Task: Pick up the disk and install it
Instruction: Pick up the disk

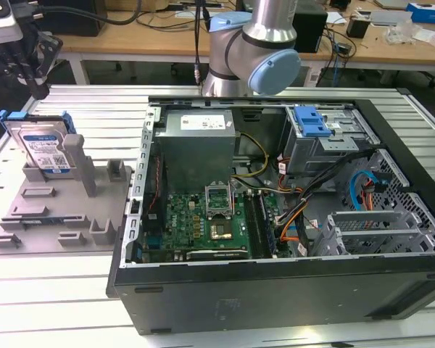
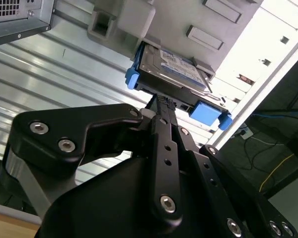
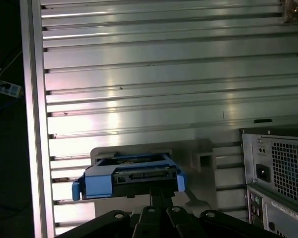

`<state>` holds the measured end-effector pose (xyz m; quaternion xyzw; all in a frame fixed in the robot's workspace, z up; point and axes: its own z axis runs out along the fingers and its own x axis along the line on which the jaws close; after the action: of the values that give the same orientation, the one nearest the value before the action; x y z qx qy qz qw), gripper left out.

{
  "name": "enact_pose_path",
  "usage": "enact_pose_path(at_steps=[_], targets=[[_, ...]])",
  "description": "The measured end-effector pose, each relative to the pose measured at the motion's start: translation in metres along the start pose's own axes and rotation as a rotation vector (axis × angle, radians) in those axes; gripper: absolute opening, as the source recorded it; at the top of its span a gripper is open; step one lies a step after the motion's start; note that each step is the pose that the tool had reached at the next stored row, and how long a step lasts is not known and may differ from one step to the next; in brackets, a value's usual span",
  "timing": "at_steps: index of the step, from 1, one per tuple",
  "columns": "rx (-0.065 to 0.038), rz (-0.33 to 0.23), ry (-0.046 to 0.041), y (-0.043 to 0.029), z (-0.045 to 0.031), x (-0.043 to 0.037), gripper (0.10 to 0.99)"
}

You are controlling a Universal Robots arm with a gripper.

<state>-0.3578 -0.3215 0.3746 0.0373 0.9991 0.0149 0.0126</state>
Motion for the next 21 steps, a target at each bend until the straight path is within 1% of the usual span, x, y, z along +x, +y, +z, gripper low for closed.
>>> enact_pose_path(at_steps=[3, 4, 6, 7, 8, 10, 11, 12, 14, 15, 16, 17, 18, 19, 20, 21], targets=[[0.0, 0.0, 0.0001, 0.0, 0.0, 0.0, 0.106], [0.0, -0.012, 0.0014, 0.0001, 0.0002, 0.0, 0.106], [-0.001, -0.059, 0.0049, 0.0, 0.0003, 0.0001, 0.106], [-0.003, -0.114, 0.0079, 0.0, 0.0005, 0.0, 0.106], [-0.004, -0.15, 0.0107, 0.0, 0.0006, 0.0, 0.106], [-0.004, -0.188, 0.0154, 0.0, 0.0006, 0.0, 0.106], [-0.005, -0.22, 0.02, 0.0, 0.0007, 0.0, 0.106], [-0.006, -0.252, 0.0265, 0.0, 0.0007, 0.0, 0.106], [-0.008, -0.283, 0.0347, 0.0, 0.0007, 0.0, 0.106], [-0.011, -0.306, 0.0405, 0.0, 0.0009, 0.0, 0.106], [-0.016, -0.323, 0.0443, 0.0, 0.0009, 0.0, 0.106], [-0.021, -0.333, 0.0456, 0.0, 0.001, 0.0, 0.106], [-0.038, -0.352, 0.0467, 0.0, 0.0013, 0.0, 0.106], [-0.057, -0.37, 0.0474, 0.0, 0.0015, 0.0, 0.106], [-0.068, -0.383, 0.0489, 0.0, 0.0019, 0.0001, 0.106], [-0.072, -0.39, 0.0508, 0.0, 0.002, 0.0002, 0.106]])
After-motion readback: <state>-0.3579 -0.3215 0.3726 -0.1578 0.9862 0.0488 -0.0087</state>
